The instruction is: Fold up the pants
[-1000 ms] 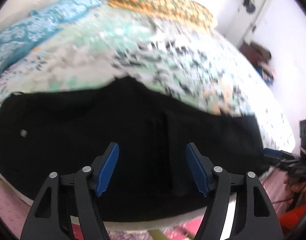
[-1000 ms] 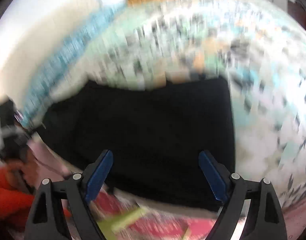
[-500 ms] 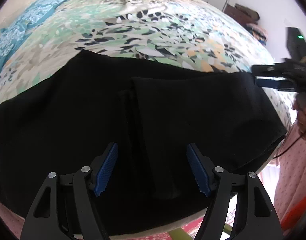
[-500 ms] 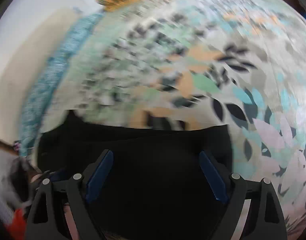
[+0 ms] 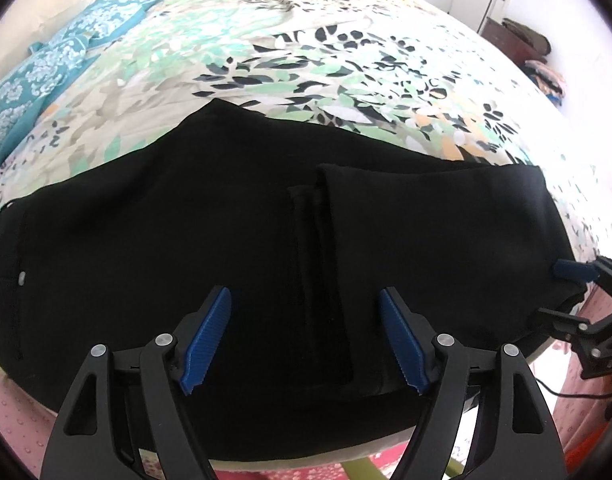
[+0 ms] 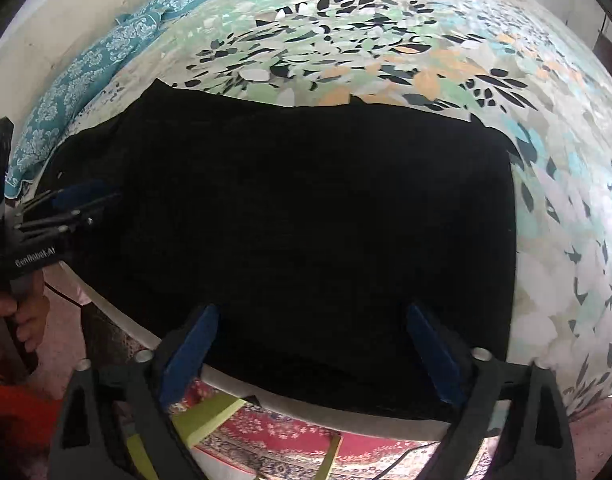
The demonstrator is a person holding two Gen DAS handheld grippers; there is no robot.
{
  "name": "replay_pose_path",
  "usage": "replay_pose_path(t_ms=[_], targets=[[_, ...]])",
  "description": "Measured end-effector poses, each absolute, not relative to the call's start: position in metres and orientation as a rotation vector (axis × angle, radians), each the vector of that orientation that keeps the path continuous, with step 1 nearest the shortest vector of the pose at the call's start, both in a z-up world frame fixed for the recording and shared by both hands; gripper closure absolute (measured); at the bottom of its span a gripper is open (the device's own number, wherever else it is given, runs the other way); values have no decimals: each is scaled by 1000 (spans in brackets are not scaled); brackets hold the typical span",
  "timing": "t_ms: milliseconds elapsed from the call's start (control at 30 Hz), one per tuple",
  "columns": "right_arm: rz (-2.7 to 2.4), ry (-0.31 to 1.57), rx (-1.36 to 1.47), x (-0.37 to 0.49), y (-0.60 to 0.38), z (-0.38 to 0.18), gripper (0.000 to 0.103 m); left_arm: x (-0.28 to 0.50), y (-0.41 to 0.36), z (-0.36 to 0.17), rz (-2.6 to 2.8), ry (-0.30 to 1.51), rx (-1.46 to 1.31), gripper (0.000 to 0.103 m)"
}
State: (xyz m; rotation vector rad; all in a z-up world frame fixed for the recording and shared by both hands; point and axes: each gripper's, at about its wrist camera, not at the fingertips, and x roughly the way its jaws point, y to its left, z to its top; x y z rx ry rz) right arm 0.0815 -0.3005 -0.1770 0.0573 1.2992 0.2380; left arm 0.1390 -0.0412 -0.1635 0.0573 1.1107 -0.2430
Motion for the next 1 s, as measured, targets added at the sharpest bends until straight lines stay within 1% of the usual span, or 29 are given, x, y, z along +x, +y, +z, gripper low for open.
replay_pose_path(t_ms=[100, 333, 433, 500, 700, 1000], targets=[[235, 1299, 52, 81, -298, -179, 0, 140, -39, -163, -234, 1107, 54, 22], [224, 1274, 29, 77, -295, -179, 0, 140, -36, -164, -230, 1109, 50, 21], [222, 1266, 29, 78, -295, -181, 0, 137, -28, -161, -245, 1092, 5, 21], [222, 1262, 25, 78, -295, -181, 0, 136, -22, -157, -245, 1074, -21, 18], [214, 1247, 18, 77, -294, -181, 0, 134, 0, -144, -175, 1016, -96, 17], [187, 1235, 27, 77, -293, -181, 0, 137, 20, -144, -105, 1012, -147, 17]])
